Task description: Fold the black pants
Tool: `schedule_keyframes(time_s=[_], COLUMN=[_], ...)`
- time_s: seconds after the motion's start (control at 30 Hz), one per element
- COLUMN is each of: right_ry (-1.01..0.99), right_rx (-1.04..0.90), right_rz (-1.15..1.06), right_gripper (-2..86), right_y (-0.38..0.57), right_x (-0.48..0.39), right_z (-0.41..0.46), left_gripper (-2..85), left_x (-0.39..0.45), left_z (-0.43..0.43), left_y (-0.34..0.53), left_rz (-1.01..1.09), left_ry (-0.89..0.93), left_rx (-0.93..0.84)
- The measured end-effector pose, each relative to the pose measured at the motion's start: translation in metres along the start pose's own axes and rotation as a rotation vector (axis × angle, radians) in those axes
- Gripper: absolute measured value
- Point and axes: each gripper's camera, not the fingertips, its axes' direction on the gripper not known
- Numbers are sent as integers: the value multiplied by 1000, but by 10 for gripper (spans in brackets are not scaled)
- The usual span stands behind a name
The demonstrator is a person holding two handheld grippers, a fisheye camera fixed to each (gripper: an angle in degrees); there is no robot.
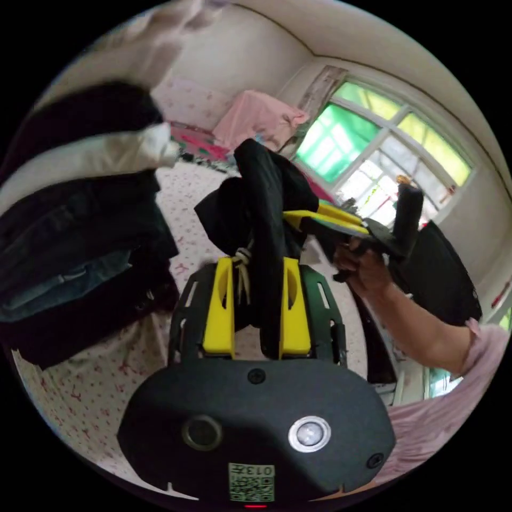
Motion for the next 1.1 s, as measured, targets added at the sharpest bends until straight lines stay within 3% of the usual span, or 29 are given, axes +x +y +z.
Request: schedule_keyframes(time_s=[0.13,0.4,0.7,0.87,1.1], right_ry=[0,-44,288,258,449], right_rx=[-223,-97,38,52,184], right_rz=[271,267,144,57,1], right_gripper=[119,60,3,1,-1], right_y=[30,184,285,299,354], right_x=[79,48,-51,-77,-108], right_z=[50,-36,-219,-272,-355], left_gripper=[141,64,-1,-3,-2], left_x=[-25,56,279,390,501], left_z=[50,54,8,-8,1], left_y=[-14,59,142,147,150], left_rz=[-117,-34,408,606,808], left_ry=[-177,-205,-298,-232,-203], left_rx=[-168,-170,-63,15,47])
